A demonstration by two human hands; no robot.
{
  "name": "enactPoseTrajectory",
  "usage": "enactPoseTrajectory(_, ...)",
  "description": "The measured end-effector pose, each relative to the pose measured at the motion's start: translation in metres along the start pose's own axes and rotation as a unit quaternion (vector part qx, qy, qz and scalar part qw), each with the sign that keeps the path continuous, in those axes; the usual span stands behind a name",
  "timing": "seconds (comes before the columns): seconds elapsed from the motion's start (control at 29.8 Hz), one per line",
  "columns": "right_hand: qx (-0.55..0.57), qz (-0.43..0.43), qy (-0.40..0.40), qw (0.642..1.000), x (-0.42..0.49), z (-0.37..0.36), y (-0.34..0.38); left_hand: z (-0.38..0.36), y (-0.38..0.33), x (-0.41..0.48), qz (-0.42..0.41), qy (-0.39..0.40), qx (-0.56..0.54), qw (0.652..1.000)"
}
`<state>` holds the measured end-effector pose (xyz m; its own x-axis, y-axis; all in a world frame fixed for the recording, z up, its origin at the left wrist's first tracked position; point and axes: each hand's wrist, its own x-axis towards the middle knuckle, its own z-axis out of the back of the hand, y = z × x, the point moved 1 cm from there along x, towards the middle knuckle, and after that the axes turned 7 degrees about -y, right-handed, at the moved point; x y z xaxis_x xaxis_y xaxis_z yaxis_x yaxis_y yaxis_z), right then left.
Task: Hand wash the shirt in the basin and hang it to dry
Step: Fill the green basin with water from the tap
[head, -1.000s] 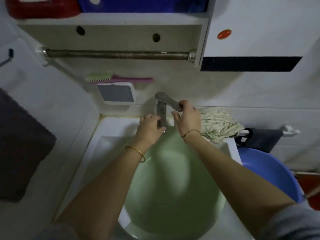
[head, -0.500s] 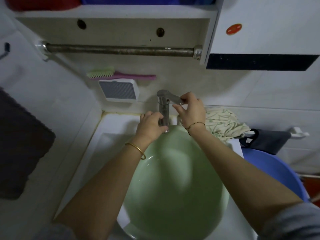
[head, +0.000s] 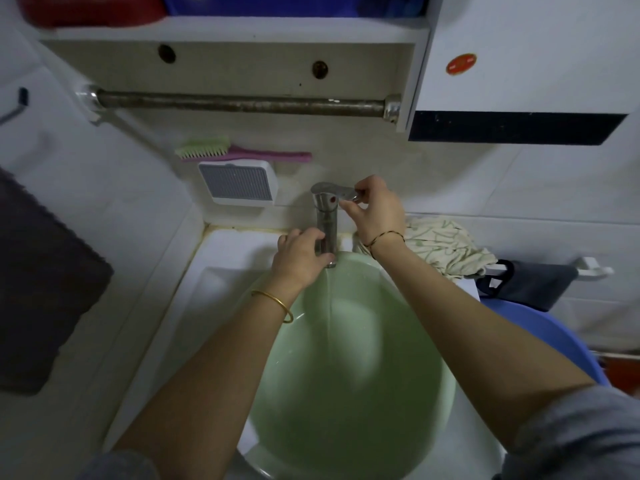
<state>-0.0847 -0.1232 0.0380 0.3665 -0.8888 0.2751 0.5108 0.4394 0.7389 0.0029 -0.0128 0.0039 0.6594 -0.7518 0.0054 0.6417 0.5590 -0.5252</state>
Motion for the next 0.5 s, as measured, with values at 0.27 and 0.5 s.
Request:
enactPoseTrajectory(0.27,0.007,0.004,-0.002,1.000,-0.0012,-0.0004,0.0014,0.0022,-0.0029,-0.0013,0.008,0.008,0.005,1.000)
enactPoseTrajectory(0.5,0.005,0.004,-0.005,1.000,0.0010,0.0004,0.0047,0.0028,-0.0050,-0.0030,0.013,0.011,0.003,1.000)
